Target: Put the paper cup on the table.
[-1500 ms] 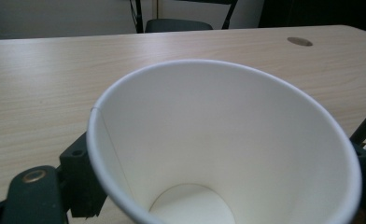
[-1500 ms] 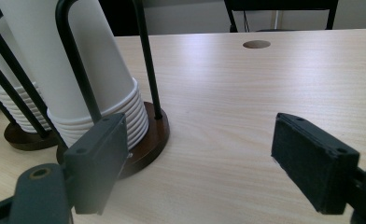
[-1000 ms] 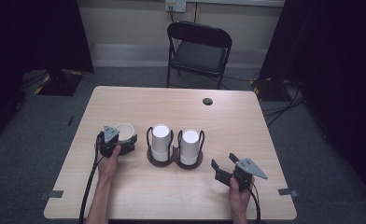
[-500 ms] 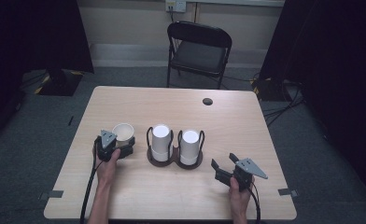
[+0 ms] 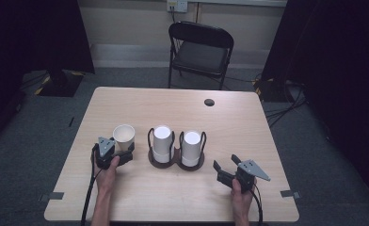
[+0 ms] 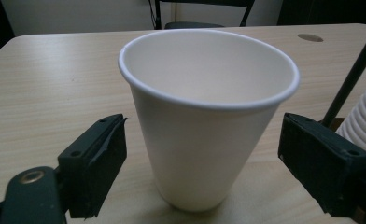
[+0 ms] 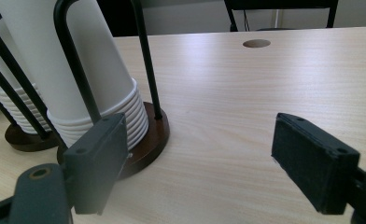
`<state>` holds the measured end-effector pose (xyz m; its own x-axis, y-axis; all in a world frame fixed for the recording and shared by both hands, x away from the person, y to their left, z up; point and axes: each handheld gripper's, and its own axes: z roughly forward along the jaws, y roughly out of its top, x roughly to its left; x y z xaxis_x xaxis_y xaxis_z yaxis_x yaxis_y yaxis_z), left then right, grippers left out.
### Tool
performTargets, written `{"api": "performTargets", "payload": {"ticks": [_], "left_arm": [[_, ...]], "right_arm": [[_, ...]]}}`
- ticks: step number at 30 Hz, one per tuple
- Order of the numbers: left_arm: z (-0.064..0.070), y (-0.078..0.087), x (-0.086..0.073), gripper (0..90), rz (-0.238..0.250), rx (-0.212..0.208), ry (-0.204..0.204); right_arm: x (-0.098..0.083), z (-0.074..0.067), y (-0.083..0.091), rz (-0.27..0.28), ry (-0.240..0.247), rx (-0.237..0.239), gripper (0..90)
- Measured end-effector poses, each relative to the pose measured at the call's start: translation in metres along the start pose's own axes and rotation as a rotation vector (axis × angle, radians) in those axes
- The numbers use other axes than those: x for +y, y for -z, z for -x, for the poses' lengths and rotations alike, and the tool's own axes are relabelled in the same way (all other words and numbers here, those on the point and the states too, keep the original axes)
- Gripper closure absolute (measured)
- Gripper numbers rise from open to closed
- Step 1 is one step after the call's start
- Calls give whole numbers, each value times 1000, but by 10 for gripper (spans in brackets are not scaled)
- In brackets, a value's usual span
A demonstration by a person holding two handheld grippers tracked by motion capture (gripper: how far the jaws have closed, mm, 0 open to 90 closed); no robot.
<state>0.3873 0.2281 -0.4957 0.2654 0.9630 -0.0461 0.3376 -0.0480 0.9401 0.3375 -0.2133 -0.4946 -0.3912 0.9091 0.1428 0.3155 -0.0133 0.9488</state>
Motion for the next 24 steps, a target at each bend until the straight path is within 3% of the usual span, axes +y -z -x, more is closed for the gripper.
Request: {"api": "performTargets", "payload": {"ticks": [7, 10, 14, 18, 24], "left_arm": [[14, 18, -2, 154, 4, -23, -2], [25, 26, -3, 155, 7, -22, -28], [39, 37, -5, 155, 34, -47, 4], [61, 48, -5, 156, 43, -38, -47], [77, 60, -9, 156, 69, -73, -29]], "right_arm": [[0, 0, 0, 2, -3, 0, 181], [0, 0, 1, 7, -1, 0, 181], [0, 0, 1, 13, -2, -2, 182], [-1, 0, 1, 14, -1, -1, 182], [-1, -1, 2, 22, 2, -5, 182]]}}
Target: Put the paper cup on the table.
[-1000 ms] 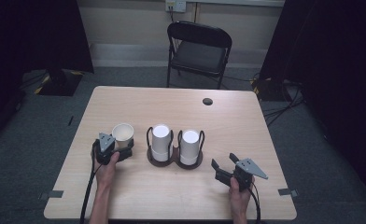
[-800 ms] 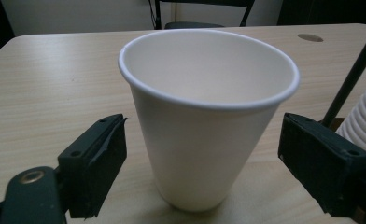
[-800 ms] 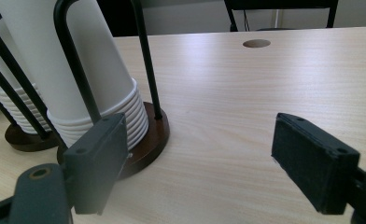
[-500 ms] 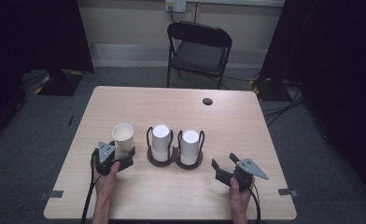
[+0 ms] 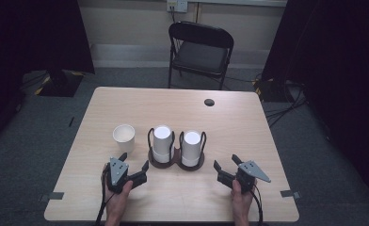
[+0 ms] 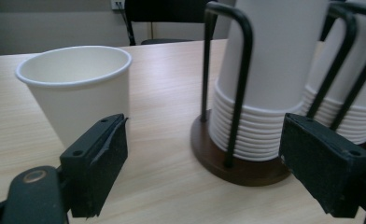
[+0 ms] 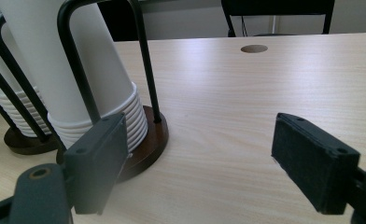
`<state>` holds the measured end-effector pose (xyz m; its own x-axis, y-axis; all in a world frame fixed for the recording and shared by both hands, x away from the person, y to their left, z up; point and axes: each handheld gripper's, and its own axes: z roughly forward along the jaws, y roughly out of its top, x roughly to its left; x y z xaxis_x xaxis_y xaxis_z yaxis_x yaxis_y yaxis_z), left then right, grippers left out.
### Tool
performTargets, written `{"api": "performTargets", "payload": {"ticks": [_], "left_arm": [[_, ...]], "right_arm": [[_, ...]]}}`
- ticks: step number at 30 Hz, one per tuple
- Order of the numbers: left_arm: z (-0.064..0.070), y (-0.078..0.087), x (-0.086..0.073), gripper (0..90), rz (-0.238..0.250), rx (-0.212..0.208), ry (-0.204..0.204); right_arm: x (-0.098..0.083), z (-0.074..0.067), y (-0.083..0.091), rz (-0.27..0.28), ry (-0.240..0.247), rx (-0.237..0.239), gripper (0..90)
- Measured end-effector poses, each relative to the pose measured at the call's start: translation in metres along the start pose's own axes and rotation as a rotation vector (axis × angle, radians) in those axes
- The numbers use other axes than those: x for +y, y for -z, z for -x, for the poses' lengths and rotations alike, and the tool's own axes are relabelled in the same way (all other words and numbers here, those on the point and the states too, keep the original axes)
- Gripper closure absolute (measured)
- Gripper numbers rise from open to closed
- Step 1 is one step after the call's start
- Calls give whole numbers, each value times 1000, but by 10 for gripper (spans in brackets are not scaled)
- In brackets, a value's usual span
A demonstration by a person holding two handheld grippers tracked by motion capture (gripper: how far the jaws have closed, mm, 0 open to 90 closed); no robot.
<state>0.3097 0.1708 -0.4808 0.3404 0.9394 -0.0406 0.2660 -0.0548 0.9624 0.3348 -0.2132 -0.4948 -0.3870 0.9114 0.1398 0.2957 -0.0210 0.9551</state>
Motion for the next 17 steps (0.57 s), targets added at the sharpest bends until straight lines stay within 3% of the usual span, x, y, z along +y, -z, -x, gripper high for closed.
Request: {"api": "performTargets", "payload": {"ticks": [11, 15, 17], "left_arm": [[14, -4, -15, 157, -3, 27, 5], [17, -2, -16, 154, 17, 28, -38], [17, -4, -15, 155, 0, 34, -45]], "right_arm": [[0, 0, 0, 6, 7, -6, 182], [0, -1, 0, -3, 6, -9, 182], [0, -1, -1, -10, 3, -8, 182]]}}
